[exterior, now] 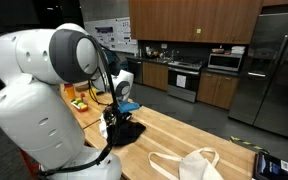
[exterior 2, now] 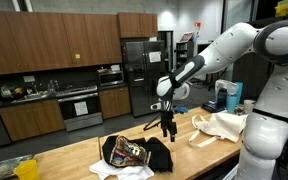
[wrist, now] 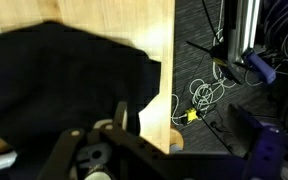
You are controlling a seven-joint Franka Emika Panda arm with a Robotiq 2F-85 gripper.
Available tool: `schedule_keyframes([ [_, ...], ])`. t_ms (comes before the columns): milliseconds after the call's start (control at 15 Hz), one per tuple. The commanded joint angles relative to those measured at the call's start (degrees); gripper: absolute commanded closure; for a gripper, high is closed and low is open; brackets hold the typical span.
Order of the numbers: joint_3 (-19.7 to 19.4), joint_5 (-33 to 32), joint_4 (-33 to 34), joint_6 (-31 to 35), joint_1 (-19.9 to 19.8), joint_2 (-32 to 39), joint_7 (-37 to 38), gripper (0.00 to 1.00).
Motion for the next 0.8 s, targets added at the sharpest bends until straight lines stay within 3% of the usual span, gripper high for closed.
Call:
schedule_keyframes([
  [0, 2.7, 3.3, 0.2, 8.6, 1.8, 1.2, -2.3, 0.00],
  [267, 5.9, 7.0, -1.6, 26.6, 3.2, 2.9, 3.4, 0.00],
  [733, 9.9, -0.9, -4.8, 39.5, 3.3, 10.1, 19.4, 0.00],
])
